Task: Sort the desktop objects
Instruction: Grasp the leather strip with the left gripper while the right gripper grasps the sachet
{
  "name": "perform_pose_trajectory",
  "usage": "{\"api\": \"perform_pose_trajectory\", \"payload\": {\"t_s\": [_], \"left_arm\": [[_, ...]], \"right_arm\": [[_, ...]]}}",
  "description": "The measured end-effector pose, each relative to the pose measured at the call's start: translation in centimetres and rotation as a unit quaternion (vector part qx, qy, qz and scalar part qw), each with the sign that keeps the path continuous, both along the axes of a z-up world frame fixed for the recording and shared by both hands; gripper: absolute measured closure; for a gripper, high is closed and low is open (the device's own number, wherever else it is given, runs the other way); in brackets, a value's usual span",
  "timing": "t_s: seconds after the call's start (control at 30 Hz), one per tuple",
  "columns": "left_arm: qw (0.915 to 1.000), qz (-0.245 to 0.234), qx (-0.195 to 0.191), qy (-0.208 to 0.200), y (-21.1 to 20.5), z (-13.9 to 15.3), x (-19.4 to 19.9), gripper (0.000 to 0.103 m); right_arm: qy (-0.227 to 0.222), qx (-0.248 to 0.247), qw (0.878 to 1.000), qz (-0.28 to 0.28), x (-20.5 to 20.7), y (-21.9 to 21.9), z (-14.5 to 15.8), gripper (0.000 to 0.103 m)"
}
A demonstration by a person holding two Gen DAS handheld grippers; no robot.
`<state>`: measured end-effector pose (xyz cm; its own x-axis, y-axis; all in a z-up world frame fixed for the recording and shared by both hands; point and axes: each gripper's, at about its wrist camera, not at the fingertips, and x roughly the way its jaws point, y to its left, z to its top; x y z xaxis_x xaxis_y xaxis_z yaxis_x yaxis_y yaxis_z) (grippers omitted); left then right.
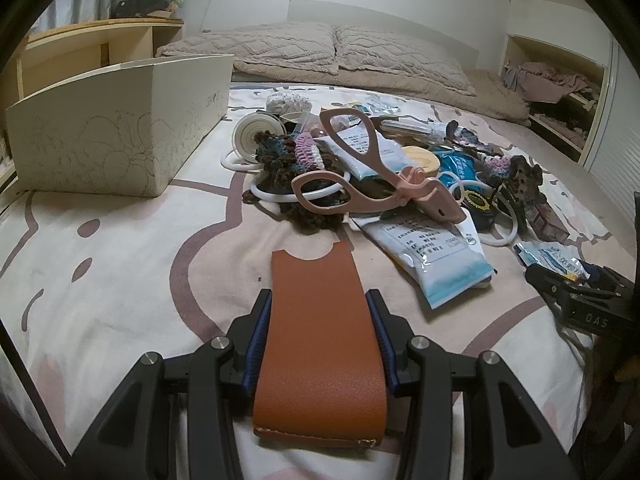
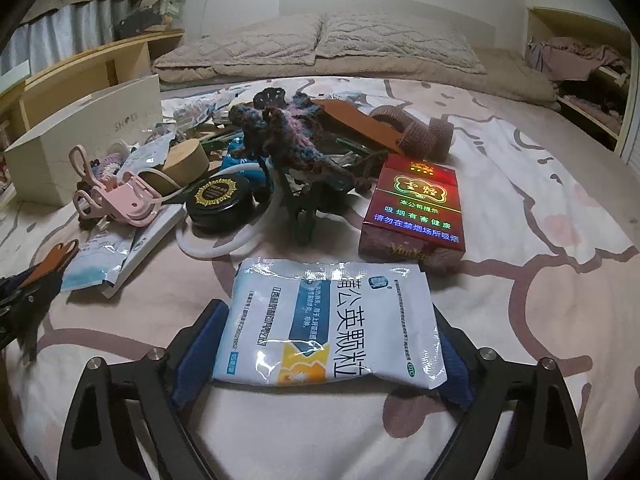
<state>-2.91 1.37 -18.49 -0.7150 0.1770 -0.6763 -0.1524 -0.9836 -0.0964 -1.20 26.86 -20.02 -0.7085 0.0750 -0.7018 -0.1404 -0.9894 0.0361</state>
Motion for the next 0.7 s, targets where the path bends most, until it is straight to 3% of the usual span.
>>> {"api": "perform_pose_trajectory", "payload": {"t_s": [0.43, 0.7], "left_arm": [[1.0, 0.002, 0.001, 0.003, 0.0, 0.2, 0.1, 0.058], [0.9996, 0.004, 0.003, 0.026, 0.2, 2.4, 1.2, 0.058]], "right_arm": [[0.012, -0.005, 1.0, 0.005, 0.5, -0.1, 0.2, 0.018], [0.018, -0.005, 1.0, 0.015, 1.3, -0.5, 1.1, 0.019]]}}
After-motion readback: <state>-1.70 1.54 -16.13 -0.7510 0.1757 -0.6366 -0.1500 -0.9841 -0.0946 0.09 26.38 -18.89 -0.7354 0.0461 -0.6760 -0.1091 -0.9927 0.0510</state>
